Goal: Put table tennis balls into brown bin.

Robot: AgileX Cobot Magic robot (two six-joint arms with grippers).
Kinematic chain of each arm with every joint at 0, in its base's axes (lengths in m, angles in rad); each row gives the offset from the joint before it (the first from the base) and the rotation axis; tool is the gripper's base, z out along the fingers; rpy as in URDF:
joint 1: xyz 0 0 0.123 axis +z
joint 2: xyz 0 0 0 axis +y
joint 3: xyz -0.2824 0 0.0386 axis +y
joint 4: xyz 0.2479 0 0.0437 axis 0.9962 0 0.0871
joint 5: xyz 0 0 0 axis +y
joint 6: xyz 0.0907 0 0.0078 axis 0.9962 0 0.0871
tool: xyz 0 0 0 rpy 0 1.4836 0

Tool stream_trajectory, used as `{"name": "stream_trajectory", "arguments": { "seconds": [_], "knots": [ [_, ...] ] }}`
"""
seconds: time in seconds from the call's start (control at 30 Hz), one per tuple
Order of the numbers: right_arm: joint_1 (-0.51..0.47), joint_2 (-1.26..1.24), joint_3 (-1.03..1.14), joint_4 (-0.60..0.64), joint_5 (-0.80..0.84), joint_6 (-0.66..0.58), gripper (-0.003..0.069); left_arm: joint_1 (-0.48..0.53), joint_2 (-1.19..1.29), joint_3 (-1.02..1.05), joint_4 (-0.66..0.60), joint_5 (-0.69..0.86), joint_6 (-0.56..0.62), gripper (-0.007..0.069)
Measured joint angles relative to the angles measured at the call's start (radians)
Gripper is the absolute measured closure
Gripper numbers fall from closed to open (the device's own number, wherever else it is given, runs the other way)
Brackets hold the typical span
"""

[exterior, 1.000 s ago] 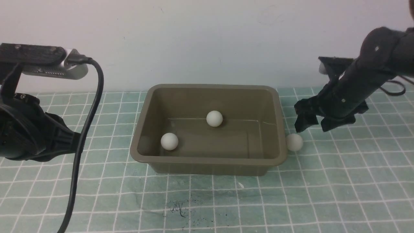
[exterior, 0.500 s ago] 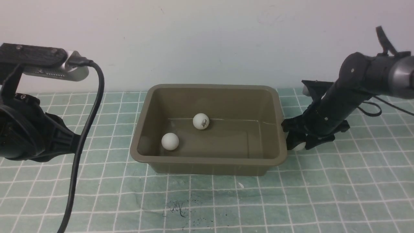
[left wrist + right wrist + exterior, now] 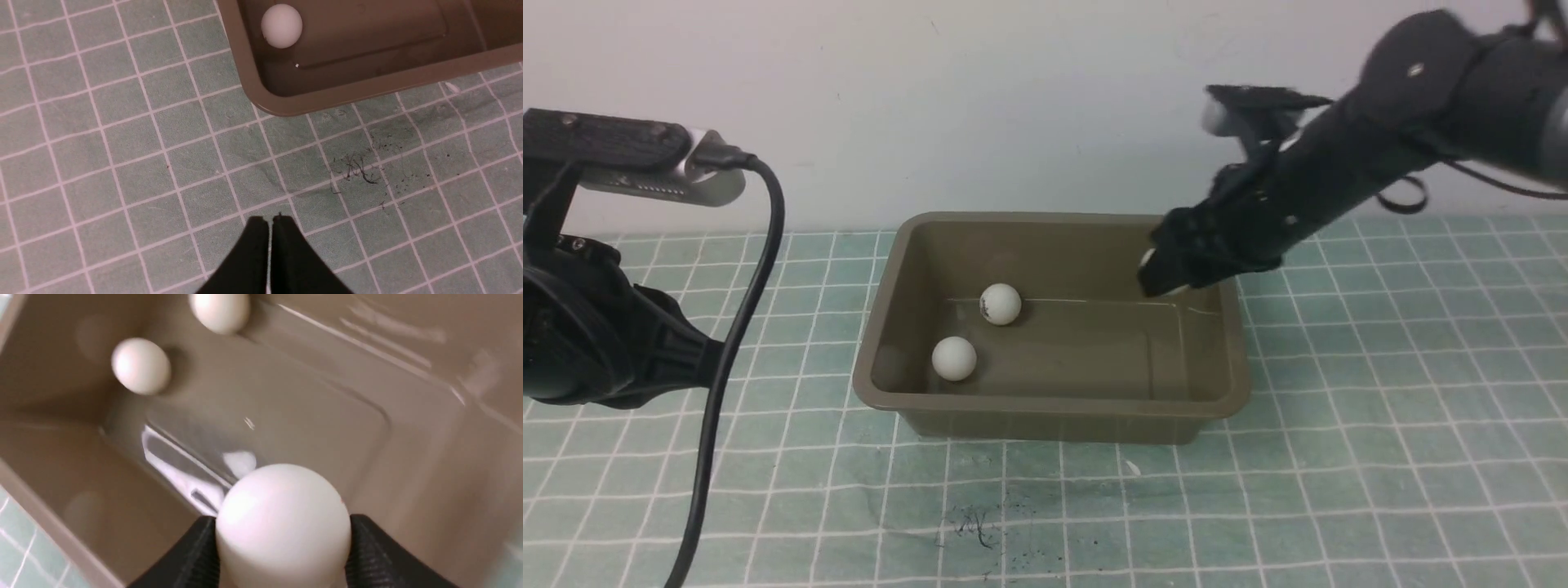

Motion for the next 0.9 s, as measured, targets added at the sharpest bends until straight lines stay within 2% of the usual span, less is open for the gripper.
{"name": "stream_trajectory", "arguments": {
  "seconds": [0.07,0.17,0.23,0.27,0.33,0.37,0.4,0.43,0.47,0.53,0.6,0.7,0.8,0.9],
  "knots": [
    [0.016,0.003,-0.008,-0.004,-0.033,0.013,0.0197,0.0,0.0,0.0,0.003,0.0,0.0,0.0629],
    [0.012,0.0,-0.061,-0.022,0.037,0.064,0.0086,0.0,0.0,0.0,0.004,0.0,0.0,0.0629],
    [0.006,-0.025,-0.106,-0.074,0.134,0.117,0.009,0.0,0.0,0.0,0.005,0.0,0.0,0.0629],
    [0.004,-0.04,-0.113,-0.1,0.161,0.13,0.0111,0.0,0.0,0.0,0.006,0.0,0.0,0.0629],
    [0.002,-0.107,-0.134,-0.193,0.231,0.193,0.0235,0.0,0.0,0.0,0.006,0.0,0.0,0.0629],
    [0.002,-0.159,-0.136,-0.244,0.259,0.221,0.0334,0.0,0.0,0.0,0.006,0.0,0.001,0.0629],
    [0.0,-0.171,-0.136,-0.253,0.259,0.221,0.0355,0.0,0.0,0.0,0.006,0.0,0.001,0.0629],
    [0.0,-0.301,-0.129,-0.336,0.297,0.278,0.0547,0.0,0.0,0.0,0.006,0.0,0.003,0.0629],
    [0.0,-0.378,-0.113,-0.371,0.3,0.303,0.0599,0.0,0.0,0.0,0.006,0.0,0.004,0.0629],
    [-0.001,-0.515,-0.056,-0.418,0.271,0.336,0.0645,0.0,0.0,0.0,0.006,0.0,0.004,0.0629],
    [-0.001,-0.664,0.025,-0.449,0.208,0.366,0.0659,0.0,0.0,0.0,0.006,0.0,0.004,0.0629],
    [-0.002,-1.001,0.276,-0.48,0.023,0.429,0.0671,0.0,0.0,0.0,0.005,0.0,0.007,0.0629],
    [-0.002,-1.204,0.456,-0.498,-0.103,0.463,0.0671,0.001,-0.002,0.0,-0.007,0.0,0.007,0.0629],
    [-0.002,-1.506,0.724,-0.576,-0.235,0.533,0.0671,0.001,-0.008,0.0,-0.033,0.0,0.011,0.0629]
  ]
}}
